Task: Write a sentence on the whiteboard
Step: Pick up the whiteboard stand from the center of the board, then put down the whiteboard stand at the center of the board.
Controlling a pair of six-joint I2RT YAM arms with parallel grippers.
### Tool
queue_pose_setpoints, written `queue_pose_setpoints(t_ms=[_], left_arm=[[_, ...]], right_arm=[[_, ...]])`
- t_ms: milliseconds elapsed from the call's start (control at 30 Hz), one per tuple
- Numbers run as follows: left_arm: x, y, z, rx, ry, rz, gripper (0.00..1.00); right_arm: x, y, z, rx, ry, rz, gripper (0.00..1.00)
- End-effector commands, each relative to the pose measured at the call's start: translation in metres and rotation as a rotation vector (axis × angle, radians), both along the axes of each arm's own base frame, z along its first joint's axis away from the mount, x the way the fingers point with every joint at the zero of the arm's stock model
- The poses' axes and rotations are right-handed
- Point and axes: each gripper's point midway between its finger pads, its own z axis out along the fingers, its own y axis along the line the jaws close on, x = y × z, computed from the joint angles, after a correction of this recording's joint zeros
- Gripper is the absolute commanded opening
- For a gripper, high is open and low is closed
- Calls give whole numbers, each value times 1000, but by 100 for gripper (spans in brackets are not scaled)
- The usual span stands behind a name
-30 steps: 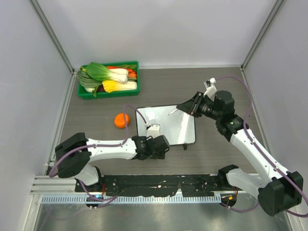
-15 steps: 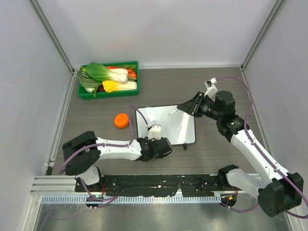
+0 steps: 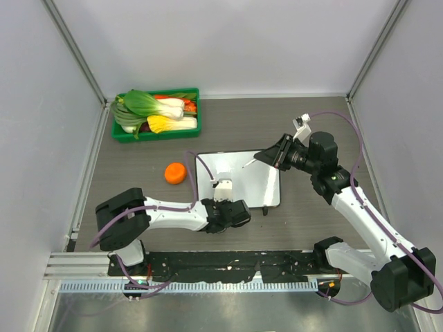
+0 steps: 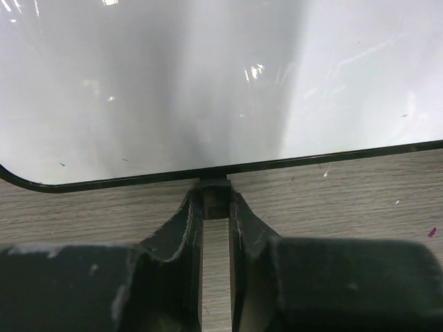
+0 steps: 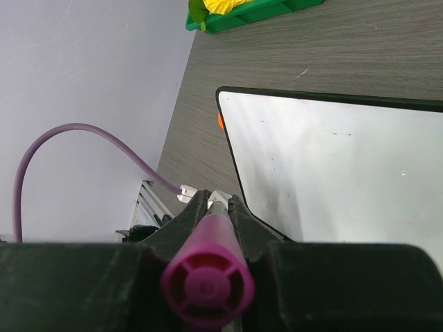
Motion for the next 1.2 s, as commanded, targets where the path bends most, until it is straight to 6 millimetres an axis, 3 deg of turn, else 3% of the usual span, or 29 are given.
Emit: queue_pose_setpoints(t_ms=[0, 467, 800, 1000, 1100, 1167], left_arm=[[-2, 6, -12, 25, 21, 25, 0], [-51, 6, 10, -18, 142, -8, 0], [-88, -18, 10, -56, 254, -49, 0], [-96, -25, 9, -15, 281, -92, 1], [-98, -27, 8, -27, 291, -101, 14], [-100, -27, 10, -41, 297, -114, 43]], right_arm=[[-1, 0, 13, 15, -67, 20, 1], [-5, 2, 14, 31, -68, 37, 1], [-9, 3, 6, 27, -60, 51, 1], [-10, 2, 5, 28, -56, 49, 1], [-10, 2, 7, 26, -64, 47, 1], [-9, 1, 9, 28, -69, 44, 1]])
